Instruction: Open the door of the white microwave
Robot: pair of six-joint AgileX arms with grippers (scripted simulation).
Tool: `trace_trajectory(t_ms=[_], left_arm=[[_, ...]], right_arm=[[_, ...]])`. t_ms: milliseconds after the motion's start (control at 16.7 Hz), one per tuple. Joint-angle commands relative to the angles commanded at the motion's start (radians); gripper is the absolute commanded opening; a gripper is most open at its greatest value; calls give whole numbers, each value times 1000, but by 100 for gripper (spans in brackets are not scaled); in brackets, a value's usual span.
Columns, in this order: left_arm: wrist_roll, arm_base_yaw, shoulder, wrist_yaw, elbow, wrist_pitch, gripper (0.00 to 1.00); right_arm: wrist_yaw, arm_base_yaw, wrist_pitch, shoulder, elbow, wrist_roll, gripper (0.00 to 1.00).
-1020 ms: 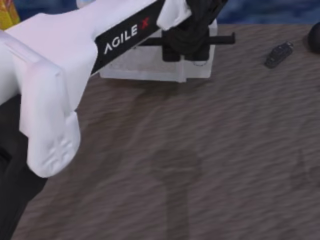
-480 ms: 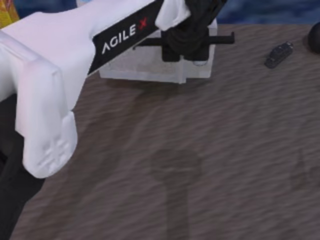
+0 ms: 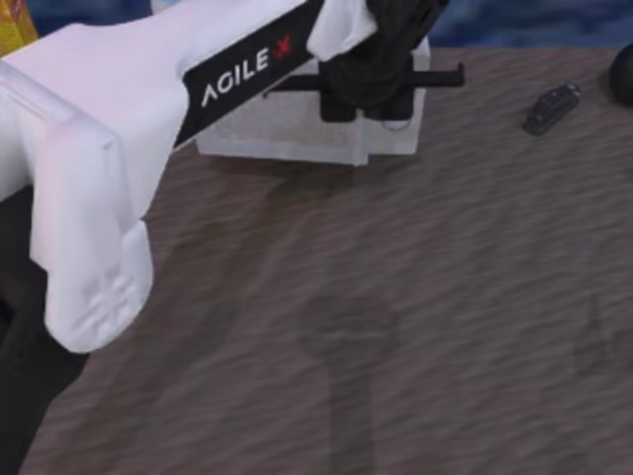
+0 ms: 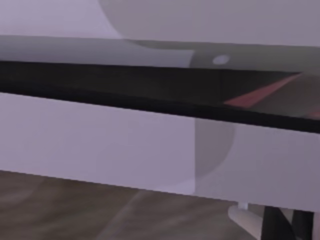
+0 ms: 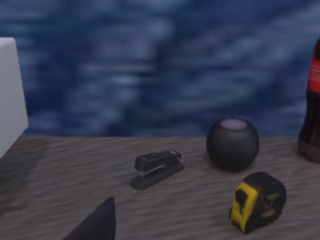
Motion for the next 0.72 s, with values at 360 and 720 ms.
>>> trace_trajectory(t_ms=[360, 720], left_arm=[[0, 0, 0, 0, 0, 0, 0], [7, -7, -3, 7, -17, 12, 0]], right_arm=[[0, 0, 0, 0, 0, 0, 100], [0, 0, 0, 0, 0, 0, 100]])
